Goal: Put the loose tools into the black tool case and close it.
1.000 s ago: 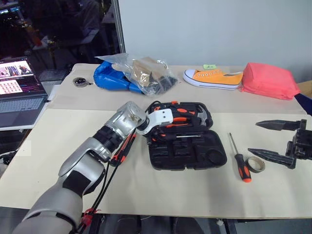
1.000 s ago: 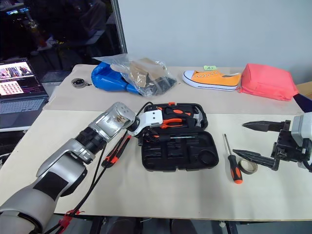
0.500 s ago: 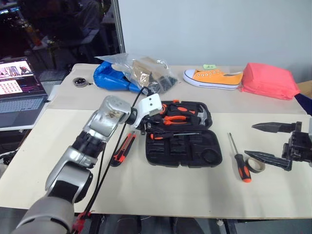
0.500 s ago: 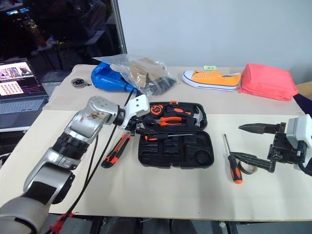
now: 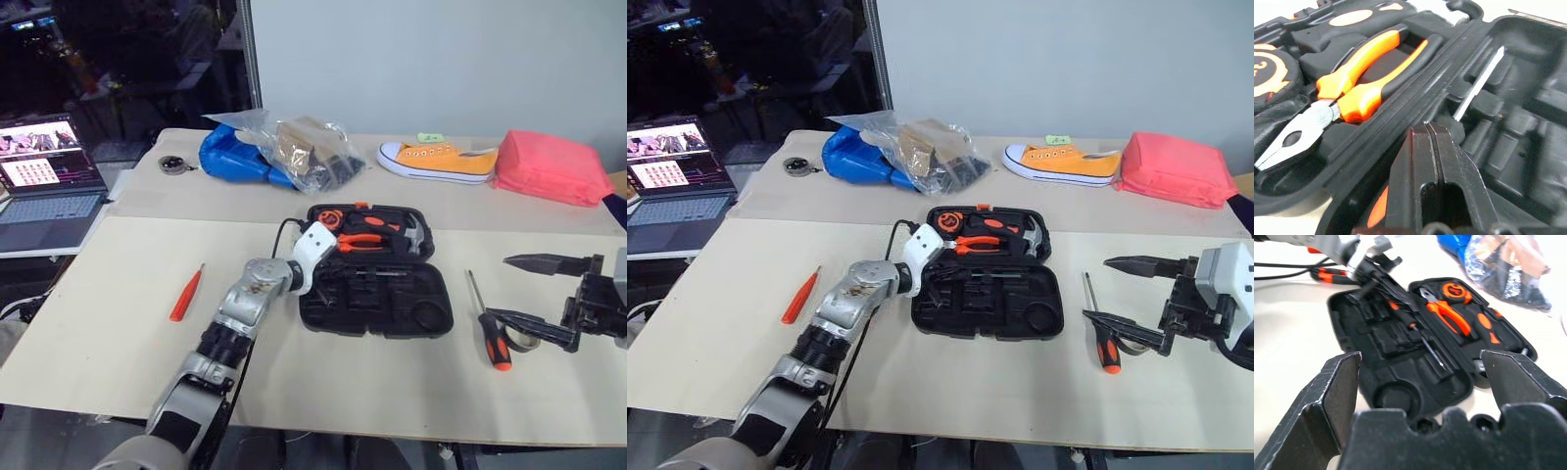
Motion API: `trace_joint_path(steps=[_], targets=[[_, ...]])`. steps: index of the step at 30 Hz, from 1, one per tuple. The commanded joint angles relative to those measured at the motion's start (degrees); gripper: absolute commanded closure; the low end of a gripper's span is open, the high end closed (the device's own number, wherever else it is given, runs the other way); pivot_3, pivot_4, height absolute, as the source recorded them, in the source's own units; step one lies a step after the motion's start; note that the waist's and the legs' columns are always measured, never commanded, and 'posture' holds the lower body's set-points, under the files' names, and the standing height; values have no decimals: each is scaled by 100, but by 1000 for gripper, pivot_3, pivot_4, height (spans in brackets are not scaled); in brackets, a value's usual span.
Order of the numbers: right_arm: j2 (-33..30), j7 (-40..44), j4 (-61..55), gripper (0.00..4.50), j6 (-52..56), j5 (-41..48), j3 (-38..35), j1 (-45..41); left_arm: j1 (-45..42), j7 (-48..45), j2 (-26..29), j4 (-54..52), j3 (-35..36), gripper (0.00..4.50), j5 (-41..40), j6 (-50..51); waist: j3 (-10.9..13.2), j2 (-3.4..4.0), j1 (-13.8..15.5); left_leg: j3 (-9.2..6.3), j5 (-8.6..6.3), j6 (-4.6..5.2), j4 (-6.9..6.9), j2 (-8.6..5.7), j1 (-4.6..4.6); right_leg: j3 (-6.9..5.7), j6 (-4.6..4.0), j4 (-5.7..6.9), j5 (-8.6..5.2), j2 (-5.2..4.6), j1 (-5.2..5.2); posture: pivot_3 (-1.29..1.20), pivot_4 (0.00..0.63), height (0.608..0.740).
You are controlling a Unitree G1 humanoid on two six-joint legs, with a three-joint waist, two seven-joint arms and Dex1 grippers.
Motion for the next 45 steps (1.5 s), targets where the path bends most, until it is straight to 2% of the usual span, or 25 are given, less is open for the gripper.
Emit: trace_joint_path(steps=[1,4,7,9,11,14,16,18,21,22,23,24,28,31,40,43,44,45], targets=[[-40,-110,-271,0,199,123,-515,215,236,-107,73,410,-459,4460,351,239,-1,1,1,0,0,0,0,0,14,-1,1,-1,-1,0,17,0,150,740],[-10,-344,-364,0,377,45,-601,333,320,-142,118,315,-583,4460,468,122,-3,0,-13,2,-2,-2,-4,3,89,-8,3,-18,-8,-1,94,0,150,740],[170,-1071,-622,0,617,-97,-509,280,515,-169,107,-251,-223,4460,167,-450,-4,0,-57,-2,-1,-2,-7,7,104,0,2,-28,-9,-1,115,0,150,740],[150,-1472,-735,0,954,-356,-438,443,763,-194,-65,-918,119,4460,-251,-1084,-4,2,-68,-4,-2,-2,-14,14,100,7,1,-28,-10,-4,122,0,150,740],[96,-1729,-853,0,1496,-316,-356,570,935,-829,66,-1896,409,4460,-1147,-401,-1,-2,-66,-2,-1,-1,-16,14,99,8,2,-28,-9,-7,96,0,150,740],[-166,-2427,-1166,0,2362,-802,-122,754,1078,-1337,389,-2898,614,3767,-1981,337,-20,31,-38,-1,1,-1,-7,17,17,-1,-1,-14,-7,-5,19,0,150,740],[-332,-2706,-1241,0,2969,-810,117,662,1123,-1577,690,-3401,590,3035,-2306,716,-27,40,-52,1,1,-1,-8,11,-26,11,-8,-8,-3,-4,-27,0,150,740],[-437,-2746,-1252,0,3548,-575,271,510,1079,-1741,950,-3759,548,2355,-2587,1073,-24,36,-30,-1,0,-1,-9,4,-25,12,-18,-9,3,-4,-26,0,150,740],[-480,-3101,-1307,761,4191,-596,727,113,909,-2146,1469,-4116,555,1117,-2975,1525,-13,20,-29,-5,0,0,-7,-1,-25,8,-4,-10,-5,-5,-27,0,150,740],[-474,-3180,-1253,1152,4257,-649,832,16,839,-2211,1563,-4201,534,727,-3082,1649,-9,12,-29,-6,0,0,-7,1,-22,8,7,-10,-12,-3,-27,0,150,740],[-451,-3314,-1211,1358,4343,-721,953,-107,783,-2318,1697,-4272,532,506,-3164,1715,-7,10,-30,-6,0,0,-5,1,-19,5,8,-8,-12,-3,-25,0,150,740],[-430,-3382,-1138,1713,4402,-749,1049,-215,735,-2385,1787,-4316,525,444,-3217,1755,-7,10,-30,-7,0,0,-3,3,-20,4,8,-10,-12,-1,-25,0,150,740],[-375,-3539,-958,1713,4622,-798,1369,-536,692,-2364,1937,-4332,490,444,-3221,1747,-6,9,-33,-3,1,2,0,3,-18,6,8,-14,-12,-2,-23,0,150,740],[-452,-3674,-629,1713,4841,-956,1729,-834,702,-2152,1834,-4396,464,444,-3233,1747,-5,8,-37,-4,1,2,-3,6,-24,6,8,-18,-12,1,-28,0,150,740],[-519,-3603,-11,1713,5139,-1205,2579,-1507,746,-2067,1891,-4446,449,444,-3230,1663,-2,4,-42,-4,1,3,-4,8,-27,7,7,-18,-12,4,-31,0,150,740],[-568,-3583,18,2388,5104,-1303,2669,-1471,726,-2107,1961,-4494,470,444,-3276,1666,-3,5,-35,-5,1,3,-4,8,-27,7,7,-18,-12,4,-31,0,150,740],[-602,-3567,-8,2848,5110,-1295,2559,-1431,720,-2124,1981,-4508,456,444,-3259,1632,-3,5,-35,-4,1,3,-4,8,-27,6,7,-19,-12,4,-31,0,150,740],[-624,-3548,-32,3123,5122,-1287,2469,-1401,715,-2130,1994,-4521,444,444,-3245,1607,-3,5,-28,-4,1,3,-4,7,-28,6,7,-20,-12,3,-31,0,150,740]])
